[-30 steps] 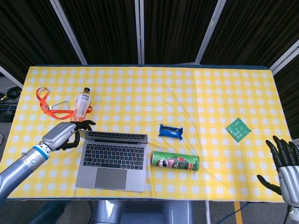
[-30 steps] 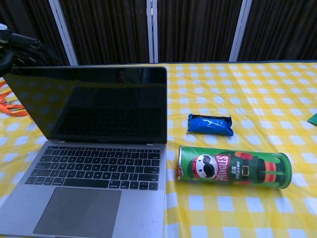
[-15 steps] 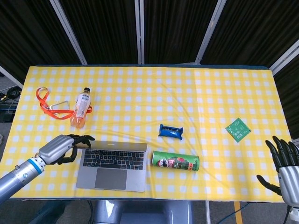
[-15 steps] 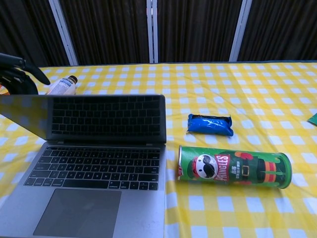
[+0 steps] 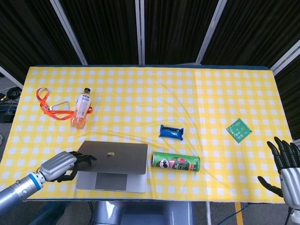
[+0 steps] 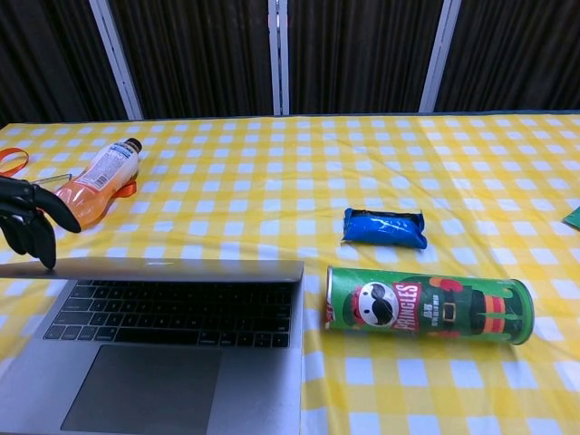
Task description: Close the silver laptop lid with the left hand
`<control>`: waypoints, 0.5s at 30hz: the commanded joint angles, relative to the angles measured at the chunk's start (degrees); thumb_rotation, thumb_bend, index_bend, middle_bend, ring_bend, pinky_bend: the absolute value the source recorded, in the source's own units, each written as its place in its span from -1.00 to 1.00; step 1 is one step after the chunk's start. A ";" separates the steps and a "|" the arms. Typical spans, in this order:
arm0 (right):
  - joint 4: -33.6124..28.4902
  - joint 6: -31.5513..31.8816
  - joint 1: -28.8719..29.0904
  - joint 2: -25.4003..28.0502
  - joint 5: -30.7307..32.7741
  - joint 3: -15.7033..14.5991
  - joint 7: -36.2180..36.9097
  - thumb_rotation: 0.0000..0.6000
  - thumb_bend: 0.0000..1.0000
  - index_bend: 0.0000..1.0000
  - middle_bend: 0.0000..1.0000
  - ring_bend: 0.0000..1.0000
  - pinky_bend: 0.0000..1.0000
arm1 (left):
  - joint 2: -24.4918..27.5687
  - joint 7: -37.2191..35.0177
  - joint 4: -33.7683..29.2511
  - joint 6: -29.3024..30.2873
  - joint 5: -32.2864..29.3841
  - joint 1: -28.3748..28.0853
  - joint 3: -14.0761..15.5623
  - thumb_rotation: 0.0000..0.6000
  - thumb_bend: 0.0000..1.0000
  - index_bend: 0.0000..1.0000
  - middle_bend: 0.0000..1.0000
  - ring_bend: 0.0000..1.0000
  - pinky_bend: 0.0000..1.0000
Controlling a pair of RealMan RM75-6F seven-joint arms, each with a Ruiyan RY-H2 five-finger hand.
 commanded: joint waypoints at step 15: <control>0.11 0.30 -0.15 0.44 -0.07 -0.05 1.23 1.00 -1.00 -1.00 -1.00 -1.00 -1.00 | -10.33 6.27 1.95 -4.58 -3.03 -1.38 2.80 1.00 1.00 -0.64 -0.51 -0.48 -0.50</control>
